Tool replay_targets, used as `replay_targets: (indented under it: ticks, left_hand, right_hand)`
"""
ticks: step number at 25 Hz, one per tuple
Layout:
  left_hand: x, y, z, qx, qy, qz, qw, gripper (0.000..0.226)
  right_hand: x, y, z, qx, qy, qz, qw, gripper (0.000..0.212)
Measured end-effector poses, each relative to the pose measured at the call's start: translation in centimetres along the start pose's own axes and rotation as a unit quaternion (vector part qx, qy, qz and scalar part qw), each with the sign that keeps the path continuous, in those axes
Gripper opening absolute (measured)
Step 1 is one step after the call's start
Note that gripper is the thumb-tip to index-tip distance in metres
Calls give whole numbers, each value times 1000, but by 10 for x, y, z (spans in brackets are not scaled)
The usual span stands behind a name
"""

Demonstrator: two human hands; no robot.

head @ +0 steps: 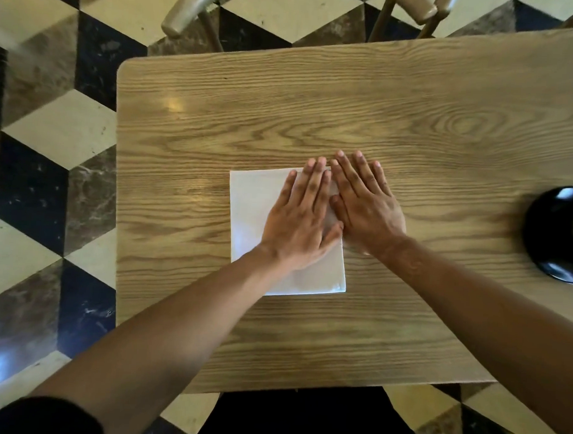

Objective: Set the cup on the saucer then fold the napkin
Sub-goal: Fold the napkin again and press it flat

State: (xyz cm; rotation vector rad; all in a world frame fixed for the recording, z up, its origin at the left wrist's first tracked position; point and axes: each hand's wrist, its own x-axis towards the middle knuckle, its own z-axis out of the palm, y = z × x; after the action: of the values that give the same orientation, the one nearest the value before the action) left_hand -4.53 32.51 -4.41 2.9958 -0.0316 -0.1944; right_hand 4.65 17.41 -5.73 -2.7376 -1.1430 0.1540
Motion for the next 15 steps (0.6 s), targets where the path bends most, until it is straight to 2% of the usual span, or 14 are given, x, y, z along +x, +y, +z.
replay_targets:
  ticks: [5,9,12,15]
  left_hand:
    - [-3,-22,11,2,4,0,1000,85]
    - [-33,-67,15,9,40,-48,998,79]
    - [-63,-111,9,31,23,-97,995,80]
    - [-72,-128,-1,42,13,-108,993,80]
  right_hand:
    - [1,0,-1,-7,-15,2,1000,63]
    - [2,0,0,-11,-31,4,999,64]
    - [1,1,0,-18,-34,5,999,65]
    - [3,-1,1,-17,-28,5,999,65]
